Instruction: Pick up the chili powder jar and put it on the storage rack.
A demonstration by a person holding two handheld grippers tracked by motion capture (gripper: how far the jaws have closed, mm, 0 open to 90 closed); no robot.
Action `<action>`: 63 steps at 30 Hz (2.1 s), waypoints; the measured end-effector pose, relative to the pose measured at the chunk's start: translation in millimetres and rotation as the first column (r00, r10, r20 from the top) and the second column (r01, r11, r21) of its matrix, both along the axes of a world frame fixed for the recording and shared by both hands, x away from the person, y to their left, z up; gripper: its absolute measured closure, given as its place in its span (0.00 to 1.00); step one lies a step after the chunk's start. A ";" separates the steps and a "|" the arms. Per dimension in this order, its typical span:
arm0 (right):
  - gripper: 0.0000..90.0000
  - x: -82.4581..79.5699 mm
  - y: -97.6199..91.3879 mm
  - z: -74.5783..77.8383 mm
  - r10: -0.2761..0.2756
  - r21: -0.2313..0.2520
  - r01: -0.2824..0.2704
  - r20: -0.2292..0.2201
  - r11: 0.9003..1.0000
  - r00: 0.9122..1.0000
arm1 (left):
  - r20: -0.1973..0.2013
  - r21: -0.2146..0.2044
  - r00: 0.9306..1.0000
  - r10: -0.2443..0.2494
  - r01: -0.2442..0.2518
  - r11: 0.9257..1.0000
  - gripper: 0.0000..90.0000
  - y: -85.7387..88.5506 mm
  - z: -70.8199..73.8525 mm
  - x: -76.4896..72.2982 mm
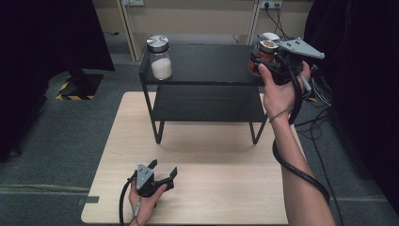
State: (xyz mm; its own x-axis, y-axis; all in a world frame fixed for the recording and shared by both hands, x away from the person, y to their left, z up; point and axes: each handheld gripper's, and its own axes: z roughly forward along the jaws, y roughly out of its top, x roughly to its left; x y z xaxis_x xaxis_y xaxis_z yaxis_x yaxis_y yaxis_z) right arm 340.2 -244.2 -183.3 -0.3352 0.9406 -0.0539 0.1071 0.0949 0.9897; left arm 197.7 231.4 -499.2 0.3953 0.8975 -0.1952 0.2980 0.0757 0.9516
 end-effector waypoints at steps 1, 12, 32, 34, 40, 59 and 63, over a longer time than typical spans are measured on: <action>0.36 1.1 -0.1 -0.1 -0.002 0.003 0.002 -0.004 1.000 1.000 | 0.000 -0.001 1.000 0.000 0.000 1.000 0.12 0.1 0.0 0.0; 0.36 9.1 -1.0 -2.4 -0.008 -0.001 0.008 -0.036 1.000 0.999 | -0.002 -0.006 1.000 0.003 -0.003 1.000 0.12 0.5 -0.3 0.1; 0.36 18.2 3.6 -20.3 -0.016 0.020 0.016 0.003 1.000 1.000 | -0.009 -0.011 1.000 0.005 -0.005 1.000 0.12 1.0 0.2 0.8; 0.36 19.4 3.7 -21.4 -0.016 0.021 0.016 0.006 1.000 1.000 | -0.009 -0.015 1.000 0.006 -0.006 1.000 0.12 0.9 0.0 0.8; 0.36 20.1 2.0 -23.1 -0.015 0.037 0.015 0.006 0.999 1.000 | -0.009 -0.016 1.000 0.006 -0.006 1.000 0.12 0.8 -0.1 0.8; 0.34 21.1 -0.1 -24.0 -0.010 0.042 0.009 0.008 0.999 1.000 | -0.013 -0.012 1.000 0.006 -0.006 1.000 0.12 0.9 0.7 1.3; 0.23 23.7 -6.0 -31.0 0.009 0.073 -0.011 0.024 0.997 1.000 | -0.013 -0.013 1.000 0.005 -0.006 1.000 0.12 1.0 0.6 1.3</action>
